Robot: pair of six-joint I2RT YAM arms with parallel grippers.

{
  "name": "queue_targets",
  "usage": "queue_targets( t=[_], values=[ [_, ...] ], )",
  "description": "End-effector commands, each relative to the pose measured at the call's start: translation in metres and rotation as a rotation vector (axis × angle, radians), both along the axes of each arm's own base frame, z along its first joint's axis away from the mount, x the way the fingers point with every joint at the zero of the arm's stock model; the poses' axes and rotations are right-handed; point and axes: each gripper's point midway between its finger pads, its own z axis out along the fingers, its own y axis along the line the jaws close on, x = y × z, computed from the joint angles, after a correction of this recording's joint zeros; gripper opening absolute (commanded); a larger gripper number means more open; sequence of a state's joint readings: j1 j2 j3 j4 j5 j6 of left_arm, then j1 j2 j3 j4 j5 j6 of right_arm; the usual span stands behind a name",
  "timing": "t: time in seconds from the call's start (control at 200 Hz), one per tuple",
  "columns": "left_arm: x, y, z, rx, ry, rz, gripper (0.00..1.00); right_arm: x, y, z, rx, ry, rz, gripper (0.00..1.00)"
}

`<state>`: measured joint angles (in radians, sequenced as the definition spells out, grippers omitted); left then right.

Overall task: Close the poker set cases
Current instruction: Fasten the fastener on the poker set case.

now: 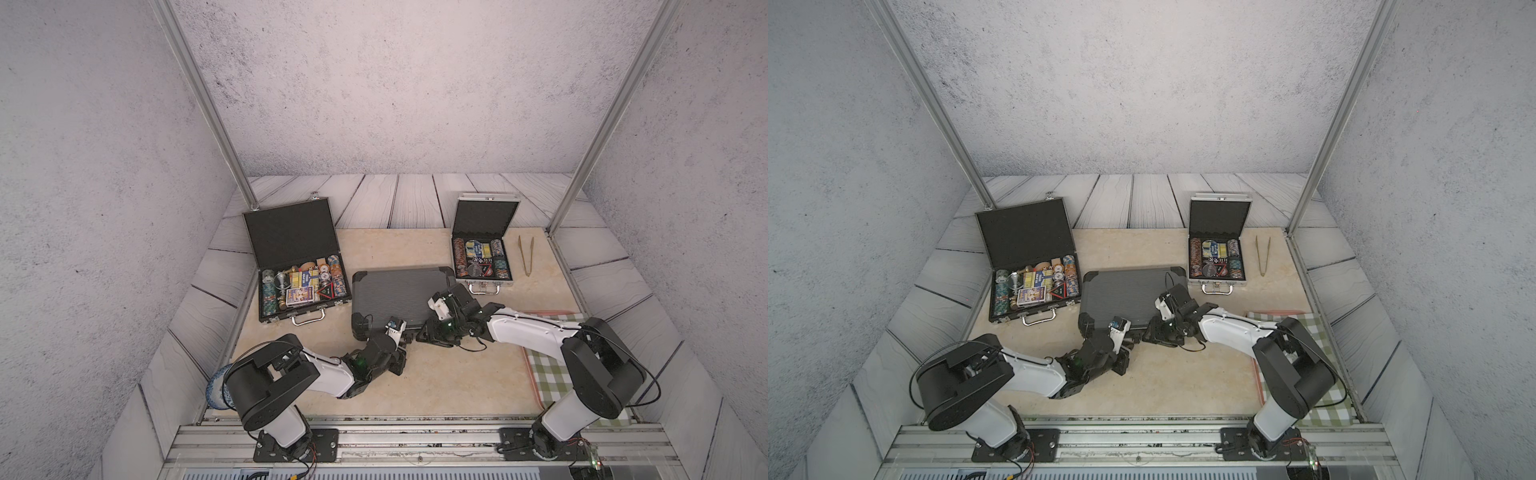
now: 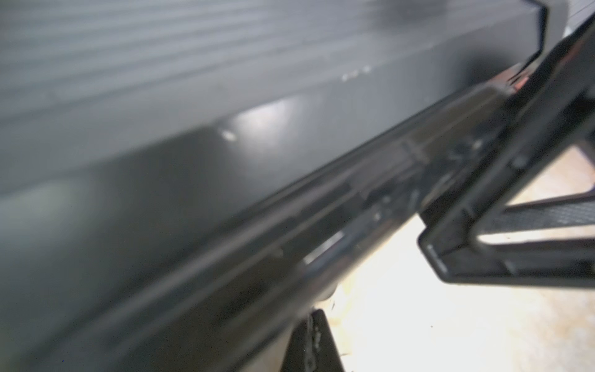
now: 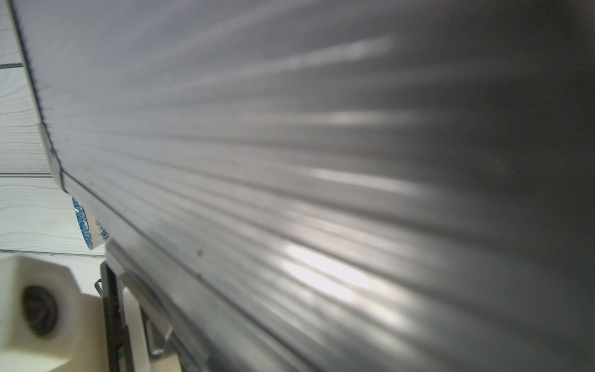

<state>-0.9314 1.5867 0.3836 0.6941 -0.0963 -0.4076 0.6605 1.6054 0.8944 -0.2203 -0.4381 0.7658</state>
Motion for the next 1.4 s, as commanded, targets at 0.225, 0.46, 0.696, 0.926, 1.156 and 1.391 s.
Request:
queue_targets(
  t=[0.225,0.46,0.696,0.926,1.156,1.391],
  values=[
    [0.012,-0.019,0.006,-0.050,-0.007,0.001,0.00,0.057,-0.009,0.003,-0.021,-0.163,-0.137,0.43],
    [0.019,-0.009,-0.006,-0.003,-0.007,0.065,0.00,0.057,-0.010,0.004,-0.032,-0.167,-0.131,0.43],
    [0.009,0.001,-0.009,0.008,0.009,0.057,0.00,0.058,-0.009,0.003,-0.036,-0.164,-0.126,0.43],
    [0.004,0.000,-0.001,0.008,0.006,0.019,0.00,0.059,-0.009,0.001,-0.039,-0.161,-0.127,0.43],
    [0.009,-0.007,-0.009,0.014,0.017,0.021,0.00,0.058,-0.009,0.003,-0.040,-0.165,-0.126,0.43],
    [0.012,-0.001,-0.012,0.057,0.010,0.047,0.00,0.058,-0.009,0.004,-0.041,-0.166,-0.121,0.43]
  ],
)
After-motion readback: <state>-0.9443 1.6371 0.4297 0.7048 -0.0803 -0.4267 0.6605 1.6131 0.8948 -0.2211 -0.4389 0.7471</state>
